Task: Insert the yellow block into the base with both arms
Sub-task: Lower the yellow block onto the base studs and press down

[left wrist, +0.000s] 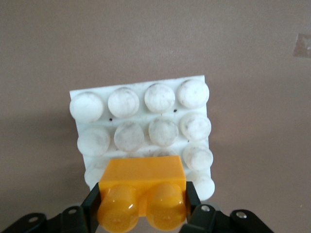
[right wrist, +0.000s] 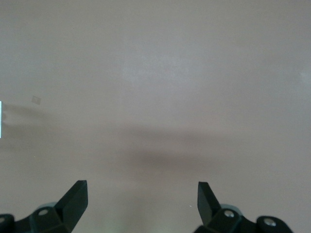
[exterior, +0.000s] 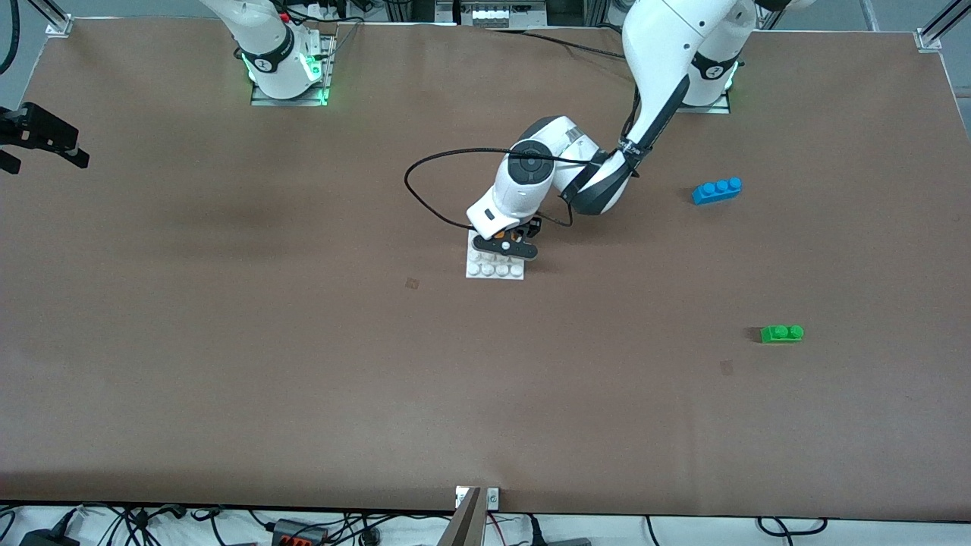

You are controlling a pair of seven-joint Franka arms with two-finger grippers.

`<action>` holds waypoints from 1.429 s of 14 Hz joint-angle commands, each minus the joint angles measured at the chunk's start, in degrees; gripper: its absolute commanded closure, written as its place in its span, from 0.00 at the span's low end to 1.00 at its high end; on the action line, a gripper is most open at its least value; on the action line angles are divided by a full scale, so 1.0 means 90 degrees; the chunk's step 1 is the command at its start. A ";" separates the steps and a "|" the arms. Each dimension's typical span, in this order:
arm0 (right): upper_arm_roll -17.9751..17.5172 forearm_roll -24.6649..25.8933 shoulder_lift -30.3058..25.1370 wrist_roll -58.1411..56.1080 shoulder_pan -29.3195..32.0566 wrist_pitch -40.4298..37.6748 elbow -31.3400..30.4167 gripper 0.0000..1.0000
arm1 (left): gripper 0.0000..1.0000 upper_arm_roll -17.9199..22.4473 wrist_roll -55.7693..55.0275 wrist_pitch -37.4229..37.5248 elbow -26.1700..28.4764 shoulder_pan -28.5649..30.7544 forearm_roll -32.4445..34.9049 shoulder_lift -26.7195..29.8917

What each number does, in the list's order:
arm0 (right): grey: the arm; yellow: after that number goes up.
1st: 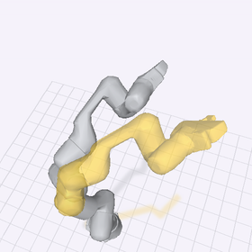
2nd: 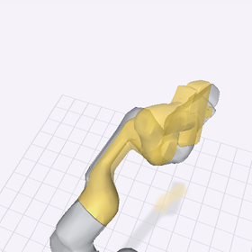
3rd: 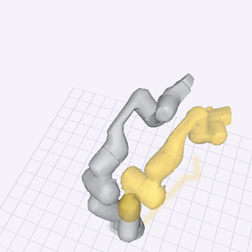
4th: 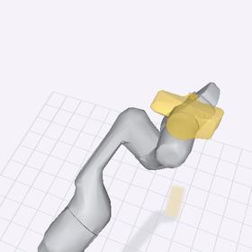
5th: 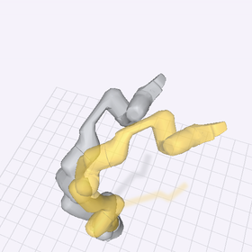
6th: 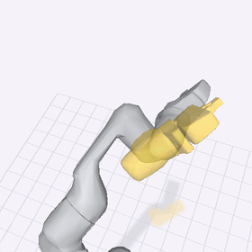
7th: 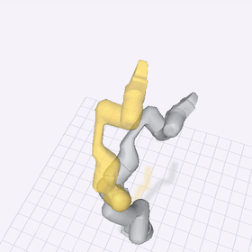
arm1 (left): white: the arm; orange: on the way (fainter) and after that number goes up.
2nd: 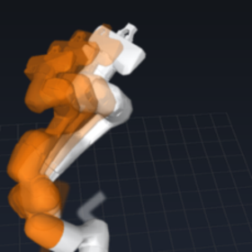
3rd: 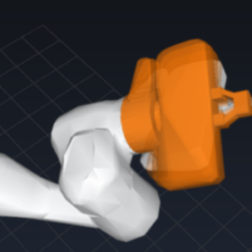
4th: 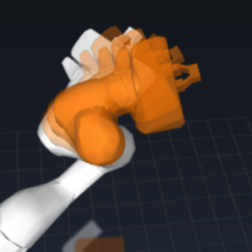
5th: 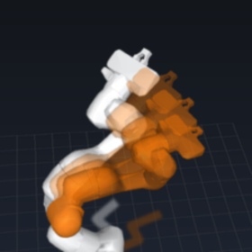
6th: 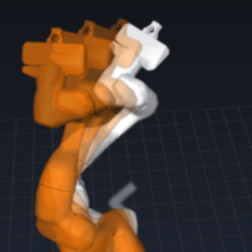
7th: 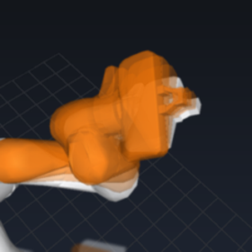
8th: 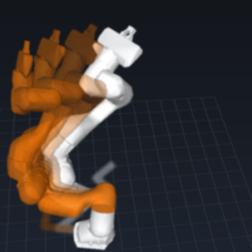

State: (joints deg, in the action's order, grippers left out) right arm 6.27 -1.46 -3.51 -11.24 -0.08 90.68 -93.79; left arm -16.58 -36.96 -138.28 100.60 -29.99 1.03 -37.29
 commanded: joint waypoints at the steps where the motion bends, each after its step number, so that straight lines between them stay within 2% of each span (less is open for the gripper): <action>1: 0.0065 -0.0111 0.0058 0.0029 -0.0108 -0.0086 0.0118 0.00 | 0.57 0.0211 -0.0043 0.0042 -0.0328 -0.0202 0.0139 -0.0261; 7: 0.0065 -0.0111 0.0067 0.0029 -0.0108 -0.0096 0.0128 0.00 | 0.57 0.0251 -0.0043 0.0062 -0.0308 -0.0280 0.0530 -0.0329; 15: 0.0095 -0.0121 0.0067 -0.0040 -0.0050 -0.0144 0.0118 0.00 | 0.57 0.0290 -0.0315 0.0237 -0.0347 -0.0456 0.0501 -0.0446; 16: 0.0095 -0.0121 0.0067 -0.0040 -0.0050 -0.0144 0.0118 0.00 | 0.51 0.0290 -0.0452 0.0238 -0.0347 -0.0447 0.0481 -0.0446; 17: 0.0095 -0.0121 0.0067 -0.0040 -0.0050 -0.0154 0.0118 0.00 | 0.12 0.0299 -0.0579 0.0238 -0.0347 -0.0437 0.0491 -0.0427; 18: 0.0095 -0.0121 0.0067 -0.0040 -0.0050 -0.0154 0.0118 0.00 | 0.00 0.0290 -0.0716 0.0238 -0.0347 -0.0427 0.0501 -0.0388; 20: 0.0095 -0.0121 0.0067 -0.0040 -0.0050 -0.0164 0.0118 0.00 | 0.00 0.0290 -0.0756 0.0470 -0.0474 -0.0281 0.0404 -0.0232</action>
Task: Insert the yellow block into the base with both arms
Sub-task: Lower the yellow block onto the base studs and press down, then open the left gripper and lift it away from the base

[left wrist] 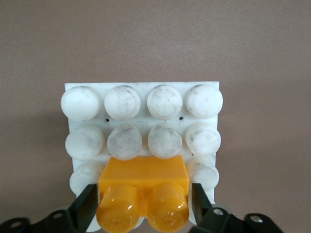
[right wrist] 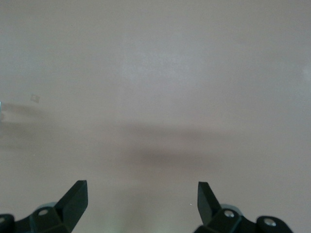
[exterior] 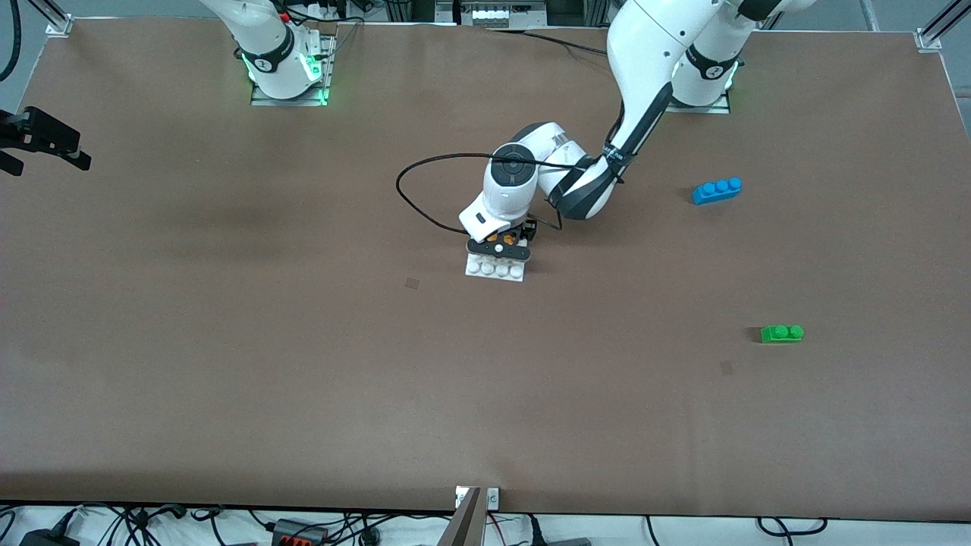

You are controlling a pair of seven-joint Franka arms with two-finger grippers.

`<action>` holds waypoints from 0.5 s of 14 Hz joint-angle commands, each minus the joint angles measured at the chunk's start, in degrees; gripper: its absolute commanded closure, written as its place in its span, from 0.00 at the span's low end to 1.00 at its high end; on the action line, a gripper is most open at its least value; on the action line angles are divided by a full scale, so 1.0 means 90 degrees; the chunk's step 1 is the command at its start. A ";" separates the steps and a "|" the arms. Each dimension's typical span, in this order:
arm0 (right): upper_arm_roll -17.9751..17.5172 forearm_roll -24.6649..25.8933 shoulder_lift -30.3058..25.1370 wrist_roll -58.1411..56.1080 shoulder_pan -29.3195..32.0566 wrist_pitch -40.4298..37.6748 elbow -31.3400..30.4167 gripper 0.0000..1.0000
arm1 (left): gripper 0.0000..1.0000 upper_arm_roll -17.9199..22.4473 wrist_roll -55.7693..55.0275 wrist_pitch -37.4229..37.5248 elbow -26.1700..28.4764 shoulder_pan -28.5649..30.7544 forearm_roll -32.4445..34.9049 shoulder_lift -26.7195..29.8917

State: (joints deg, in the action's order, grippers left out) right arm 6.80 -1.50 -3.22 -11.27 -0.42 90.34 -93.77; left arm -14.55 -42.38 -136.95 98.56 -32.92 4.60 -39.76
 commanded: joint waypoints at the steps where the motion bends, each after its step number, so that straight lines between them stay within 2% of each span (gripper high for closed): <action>1: 0.0036 -0.0117 0.0035 -0.0037 -0.0002 -0.0135 0.0117 0.00 | 0.00 0.0054 -0.0136 0.0779 -0.0471 0.0141 -0.0003 0.0110; 3: 0.0036 -0.0117 0.0035 -0.0037 -0.0012 -0.0136 0.0117 0.00 | 0.00 0.0025 -0.0087 0.1542 -0.0862 0.0414 -0.0313 0.0276; 7: 0.0026 -0.0117 0.0035 -0.0028 -0.0021 -0.0136 0.0117 0.00 | 0.00 -0.0024 0.0070 0.2061 -0.0785 0.1439 -0.0618 0.1086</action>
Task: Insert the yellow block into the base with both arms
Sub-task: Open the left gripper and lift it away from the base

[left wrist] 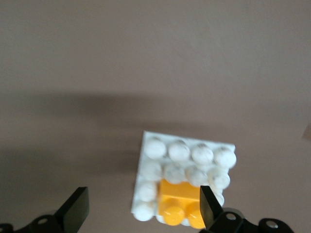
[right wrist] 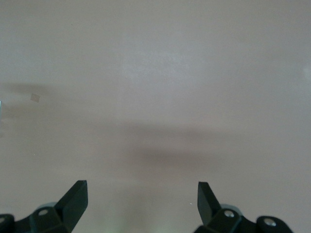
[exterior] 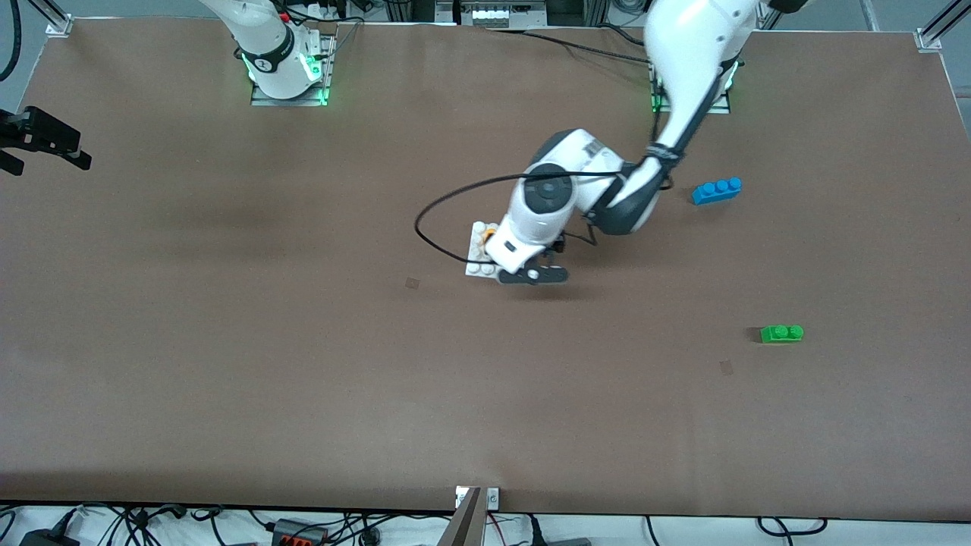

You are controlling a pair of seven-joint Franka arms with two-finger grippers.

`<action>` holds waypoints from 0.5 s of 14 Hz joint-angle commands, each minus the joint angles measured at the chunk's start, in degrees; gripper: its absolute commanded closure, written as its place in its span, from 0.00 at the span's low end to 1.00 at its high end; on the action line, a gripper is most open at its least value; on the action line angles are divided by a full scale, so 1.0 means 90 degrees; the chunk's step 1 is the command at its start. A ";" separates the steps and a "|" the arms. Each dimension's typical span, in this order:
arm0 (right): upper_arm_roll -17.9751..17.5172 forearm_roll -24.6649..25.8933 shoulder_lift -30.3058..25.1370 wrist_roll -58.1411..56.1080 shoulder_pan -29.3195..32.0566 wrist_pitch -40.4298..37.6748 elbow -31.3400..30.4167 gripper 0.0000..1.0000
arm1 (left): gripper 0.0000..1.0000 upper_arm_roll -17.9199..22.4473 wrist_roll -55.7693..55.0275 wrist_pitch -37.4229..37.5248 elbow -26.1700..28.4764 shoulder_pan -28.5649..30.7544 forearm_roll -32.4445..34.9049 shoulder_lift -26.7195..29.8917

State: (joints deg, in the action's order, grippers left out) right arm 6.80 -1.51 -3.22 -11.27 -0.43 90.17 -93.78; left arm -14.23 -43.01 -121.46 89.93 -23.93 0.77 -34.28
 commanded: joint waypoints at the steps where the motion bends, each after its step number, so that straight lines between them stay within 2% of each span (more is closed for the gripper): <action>1: 0.0036 -0.0116 0.0035 -0.0027 -0.0021 -0.0117 0.0117 0.00 | 0.00 -0.0050 0.0140 0.0448 0.0231 0.0732 -0.0193 0.0652; 4: 0.0026 -0.0106 0.0035 -0.0018 -0.0031 -0.0107 0.0117 0.00 | 0.00 -0.0050 0.0314 0.0488 0.0553 0.1844 -0.0193 0.1161; 7: 0.0026 -0.0106 0.0035 -0.0008 -0.0050 -0.0107 0.0117 0.00 | 0.00 -0.0021 0.1862 0.0682 0.0915 0.2773 -0.0202 0.1823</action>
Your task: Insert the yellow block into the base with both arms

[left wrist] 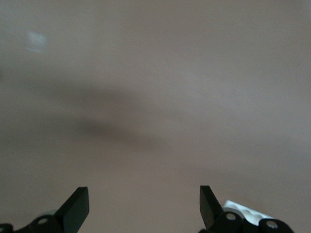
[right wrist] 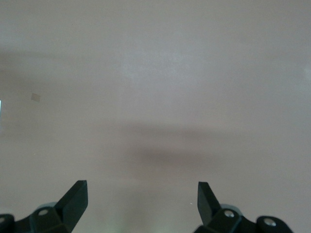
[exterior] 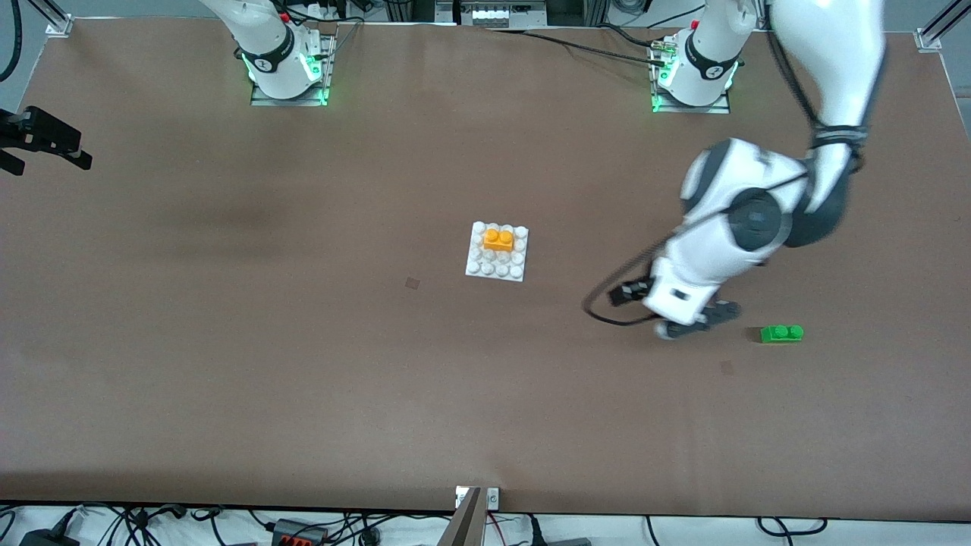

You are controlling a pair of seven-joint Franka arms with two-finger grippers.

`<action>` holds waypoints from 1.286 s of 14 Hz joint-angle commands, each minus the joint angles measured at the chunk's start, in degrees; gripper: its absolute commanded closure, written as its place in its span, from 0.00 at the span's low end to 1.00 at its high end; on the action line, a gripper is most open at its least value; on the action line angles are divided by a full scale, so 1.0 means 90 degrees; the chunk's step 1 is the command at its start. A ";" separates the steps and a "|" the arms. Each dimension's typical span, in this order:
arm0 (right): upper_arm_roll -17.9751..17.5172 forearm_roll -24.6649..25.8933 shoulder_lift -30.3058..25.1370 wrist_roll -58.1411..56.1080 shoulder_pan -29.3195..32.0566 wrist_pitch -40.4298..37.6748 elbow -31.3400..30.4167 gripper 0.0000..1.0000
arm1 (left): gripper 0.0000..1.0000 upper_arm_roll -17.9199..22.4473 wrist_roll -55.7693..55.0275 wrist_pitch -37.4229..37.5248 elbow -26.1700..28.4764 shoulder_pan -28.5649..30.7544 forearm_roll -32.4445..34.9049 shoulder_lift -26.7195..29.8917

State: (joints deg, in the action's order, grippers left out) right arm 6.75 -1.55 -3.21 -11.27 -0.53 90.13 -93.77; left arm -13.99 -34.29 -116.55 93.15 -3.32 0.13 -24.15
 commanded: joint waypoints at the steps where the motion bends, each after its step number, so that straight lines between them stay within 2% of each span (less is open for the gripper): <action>1: 0.0031 -0.0111 0.0035 -0.0017 -0.0020 -0.0112 0.0117 0.00 | 0.00 0.0001 0.1209 0.0408 0.0559 0.0583 -0.0142 0.0913; 5: 0.0031 -0.0111 0.0044 -0.0017 -0.0019 -0.0112 0.0117 0.00 | 0.00 0.0518 0.1446 0.1862 0.0471 0.0788 -0.0132 0.1948; 7: 0.0031 -0.0121 0.0035 -0.0008 -0.0019 -0.0218 0.0116 0.00 | 0.00 0.0626 0.1563 0.2585 0.0393 0.0877 -0.0132 0.2408; 9: 0.0031 -0.0121 0.0035 -0.0008 -0.0019 -0.0239 0.0107 0.00 | 0.00 0.0705 0.1953 0.3240 -0.0103 0.0887 -0.0122 0.2400; 14: 0.0031 -0.0121 0.0045 -0.0008 -0.0010 -0.0239 0.0107 0.00 | 0.00 0.0588 0.2023 0.3291 -0.0242 0.0867 -0.0200 0.2361; 16: 0.0031 -0.0121 0.0044 -0.0008 -0.0019 -0.0239 0.0107 0.00 | 0.00 0.0393 0.2915 0.3253 -0.0242 0.0887 -0.0142 0.2341; 18: 0.0031 -0.0131 0.0044 -0.0008 -0.0010 -0.0248 0.0107 0.00 | 0.00 0.0393 0.4135 0.2971 -0.0233 0.1023 -0.0151 0.2303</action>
State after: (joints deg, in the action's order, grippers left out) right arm 6.78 -1.60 -3.08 -11.27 -0.56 88.93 -93.76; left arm -9.93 -6.50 -88.67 92.61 4.33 -0.80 -2.42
